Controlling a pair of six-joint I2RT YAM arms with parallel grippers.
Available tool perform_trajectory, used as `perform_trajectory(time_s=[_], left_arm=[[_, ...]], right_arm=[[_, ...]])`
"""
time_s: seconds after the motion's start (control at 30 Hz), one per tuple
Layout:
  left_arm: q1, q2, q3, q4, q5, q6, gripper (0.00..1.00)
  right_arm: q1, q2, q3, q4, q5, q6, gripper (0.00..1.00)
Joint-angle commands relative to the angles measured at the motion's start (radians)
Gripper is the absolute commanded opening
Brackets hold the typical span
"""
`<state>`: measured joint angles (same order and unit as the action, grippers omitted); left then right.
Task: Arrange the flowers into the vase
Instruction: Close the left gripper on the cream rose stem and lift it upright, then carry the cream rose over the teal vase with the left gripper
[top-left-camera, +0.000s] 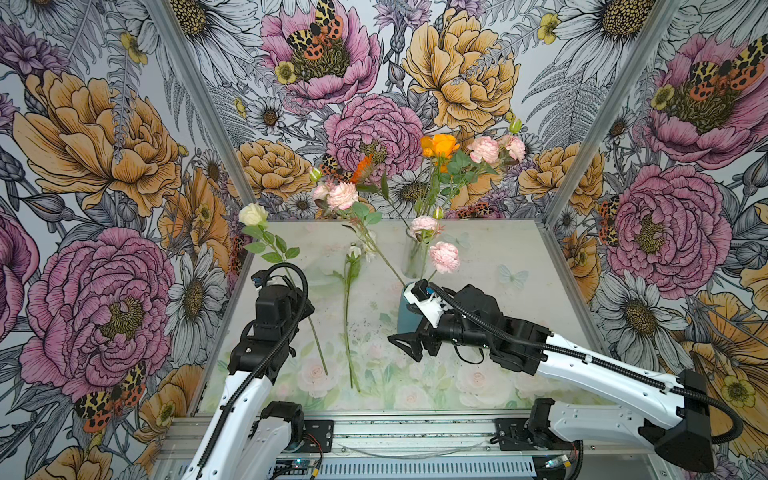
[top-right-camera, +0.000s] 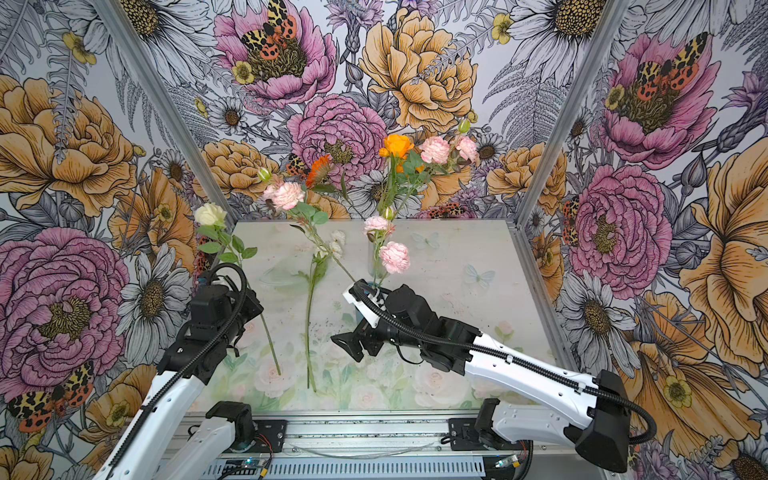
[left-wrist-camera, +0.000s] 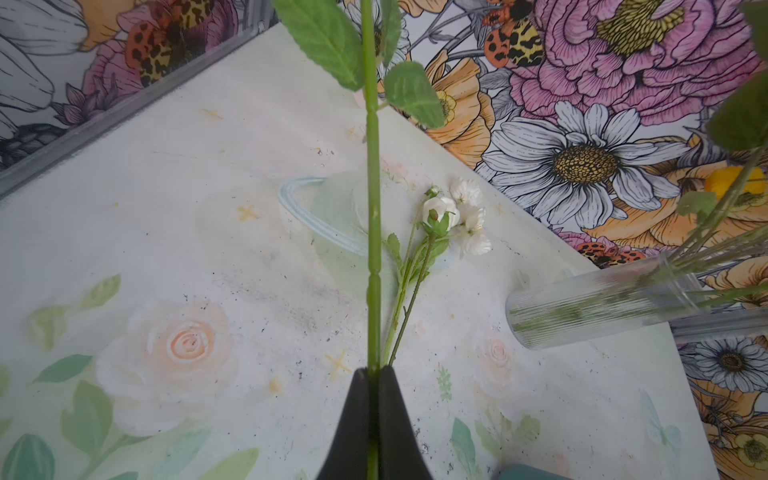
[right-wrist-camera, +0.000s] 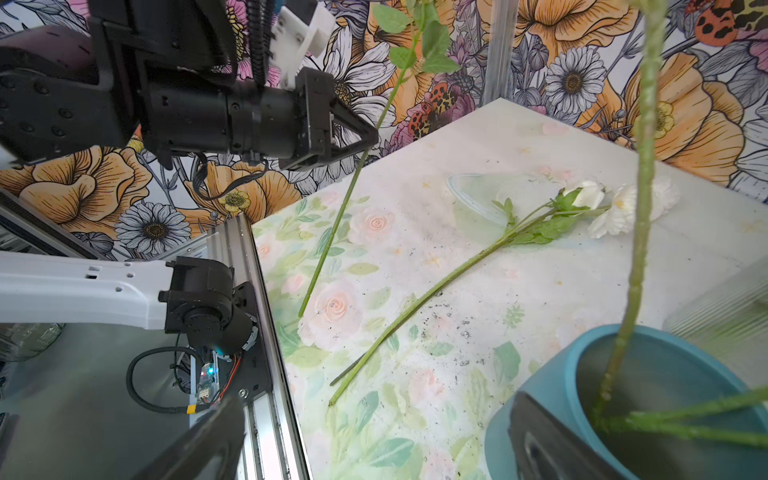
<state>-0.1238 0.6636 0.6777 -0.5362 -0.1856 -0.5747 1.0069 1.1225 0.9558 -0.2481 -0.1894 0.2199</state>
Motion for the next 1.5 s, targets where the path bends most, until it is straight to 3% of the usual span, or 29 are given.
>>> perform_trajectory(time_s=[0.0,0.17,0.33,0.5,0.77,1.17,1.47], left_arm=[[-0.006,-0.111,0.022,-0.042,-0.059,0.048,0.00],[-0.099,-0.233,0.092,0.046,0.001,0.169,0.00],[-0.244,-0.243,0.115,0.275,0.119,0.239,0.00],[-0.431,-0.113,0.158,0.545,0.139,0.338,0.00],[-0.755,0.192,0.216,0.992,0.048,0.659,0.00],[-0.743,0.504,0.222,1.385,0.071,0.524,0.00],[-0.729,0.572,0.204,1.355,0.010,0.448,0.00]], right_arm=[[-0.011,-0.005,0.036,0.023,-0.025,0.016,0.99],[-0.026,-0.021,0.032,0.023,-0.033,0.019,0.99],[-0.060,-0.051,0.031,0.022,-0.045,0.021,0.99],[-0.110,-0.105,0.006,0.020,-0.044,0.054,1.00],[-0.198,-0.237,-0.087,-0.011,0.009,0.128,0.99],[-0.254,-0.309,-0.109,-0.075,0.001,0.127,0.99],[-0.269,-0.328,-0.120,-0.081,-0.004,0.121,0.99]])
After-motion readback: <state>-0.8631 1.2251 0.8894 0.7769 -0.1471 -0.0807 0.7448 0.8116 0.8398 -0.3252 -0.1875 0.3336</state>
